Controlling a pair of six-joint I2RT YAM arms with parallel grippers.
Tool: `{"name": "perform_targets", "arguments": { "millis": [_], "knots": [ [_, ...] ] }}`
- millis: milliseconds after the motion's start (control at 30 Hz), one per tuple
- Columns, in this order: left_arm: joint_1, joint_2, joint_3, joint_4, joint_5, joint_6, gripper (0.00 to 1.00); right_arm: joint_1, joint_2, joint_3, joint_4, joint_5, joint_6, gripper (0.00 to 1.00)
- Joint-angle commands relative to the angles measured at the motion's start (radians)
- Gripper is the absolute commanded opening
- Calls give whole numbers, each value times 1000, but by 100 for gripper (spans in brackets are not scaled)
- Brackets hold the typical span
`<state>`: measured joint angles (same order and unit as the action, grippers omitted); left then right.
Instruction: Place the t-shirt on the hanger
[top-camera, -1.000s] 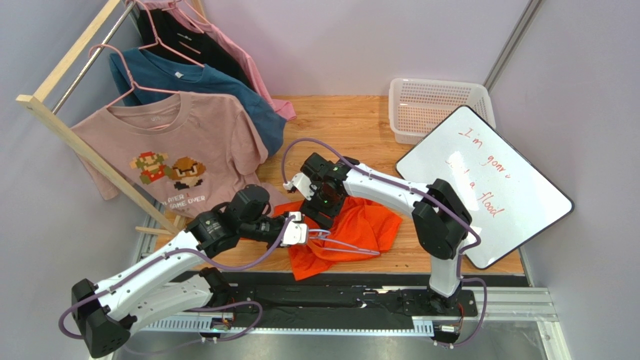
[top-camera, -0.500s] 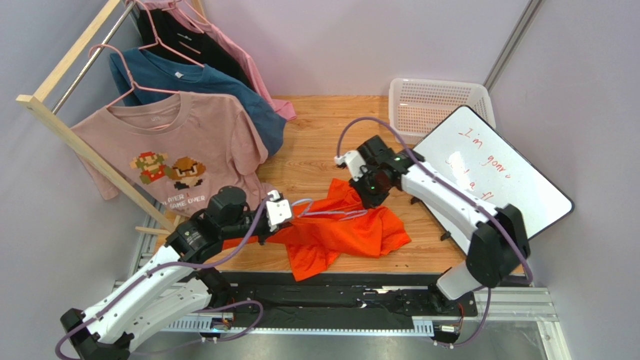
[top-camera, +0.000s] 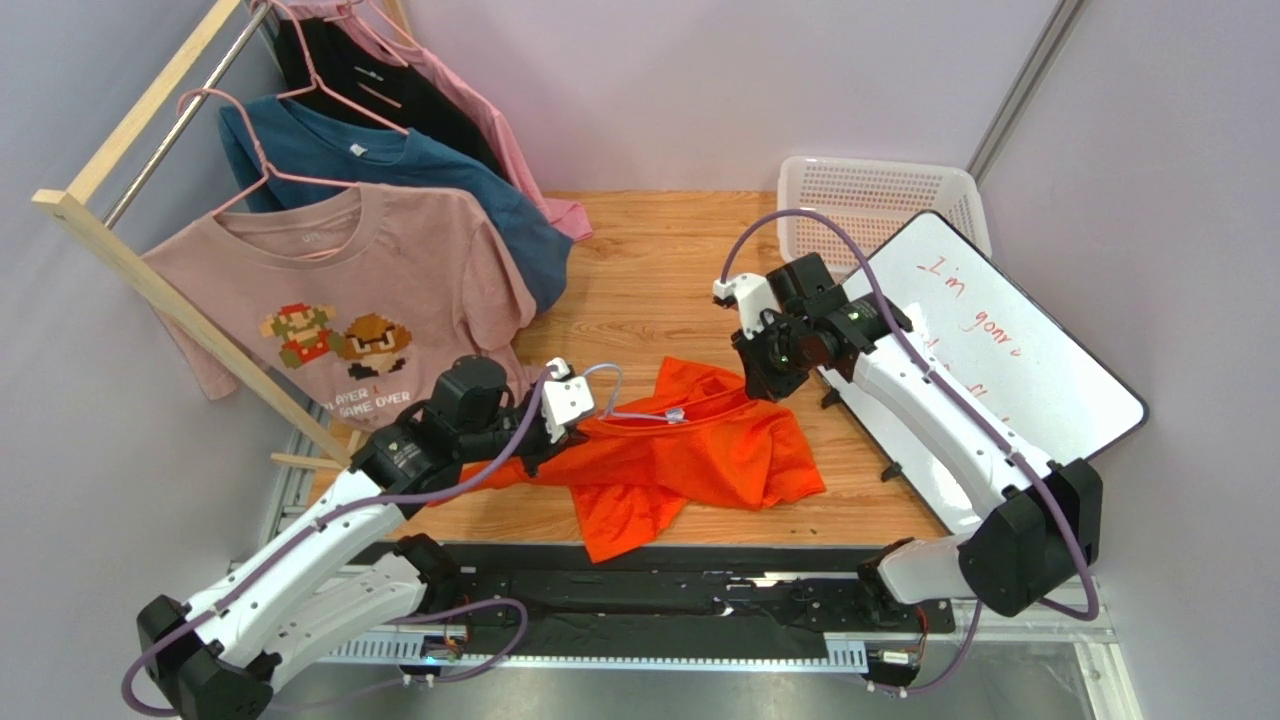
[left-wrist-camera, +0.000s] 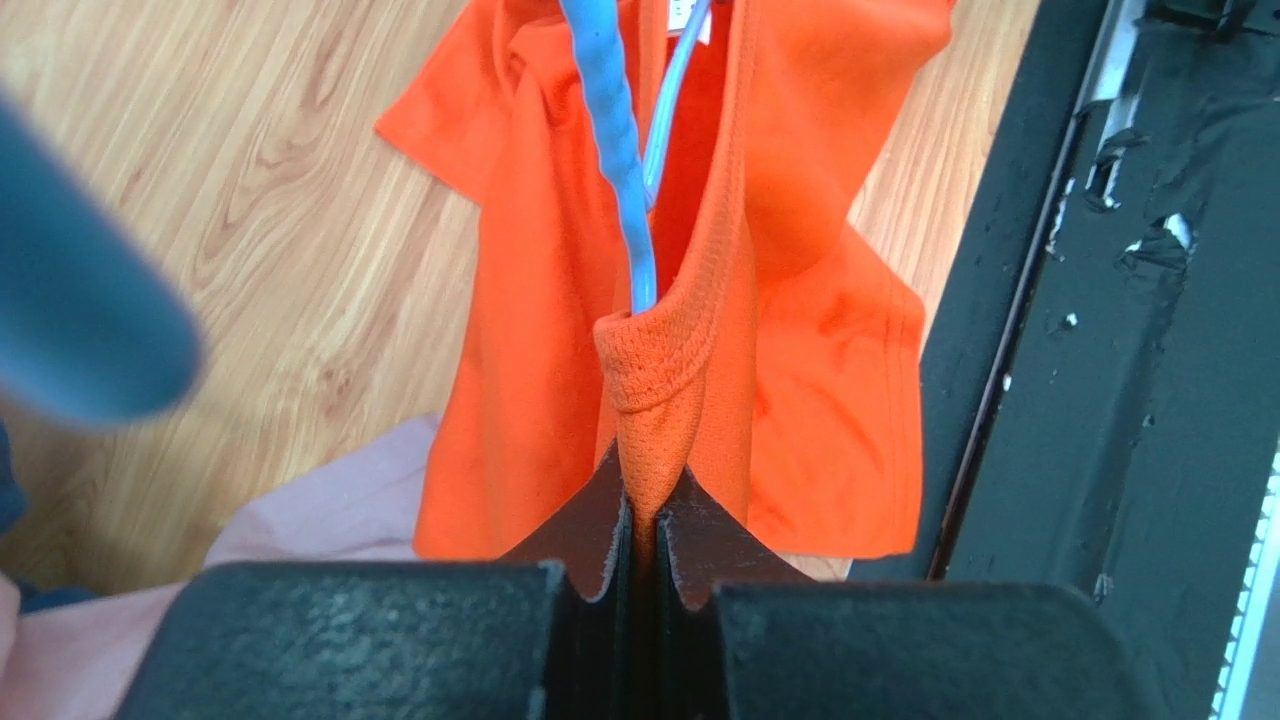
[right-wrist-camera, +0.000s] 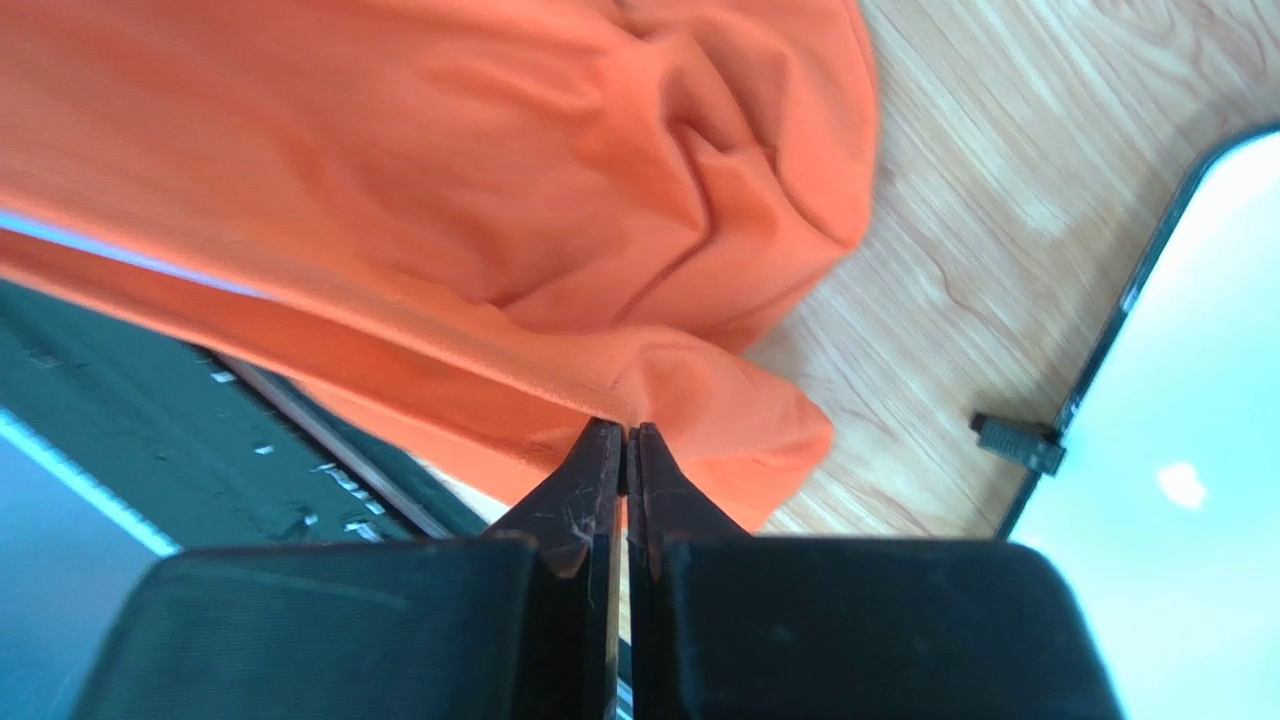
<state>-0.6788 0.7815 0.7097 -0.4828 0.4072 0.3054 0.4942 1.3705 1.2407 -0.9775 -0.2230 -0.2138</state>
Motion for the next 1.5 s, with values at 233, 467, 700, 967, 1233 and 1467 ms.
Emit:
{"name": "perform_targets", "arguments": {
  "millis": [233,467,700,967,1233,1467],
  "knots": [
    [-2,289,270,183,182,-8,0,64,-5,232,-98,-374,-65,1],
    [-5,239,191,317,274,-11,0,66,-62,290,-109,-337,-217,59],
    [-5,236,180,332,312,-11,0,67,-60,283,-63,-374,-269,63],
    [-5,271,209,303,332,-5,0,147,-39,264,32,-394,-311,59],
    [-7,275,218,280,340,-18,0,199,19,289,91,-440,-283,52],
    [-4,259,218,231,325,-6,0,205,16,278,105,-429,-274,0]
  ]
}}
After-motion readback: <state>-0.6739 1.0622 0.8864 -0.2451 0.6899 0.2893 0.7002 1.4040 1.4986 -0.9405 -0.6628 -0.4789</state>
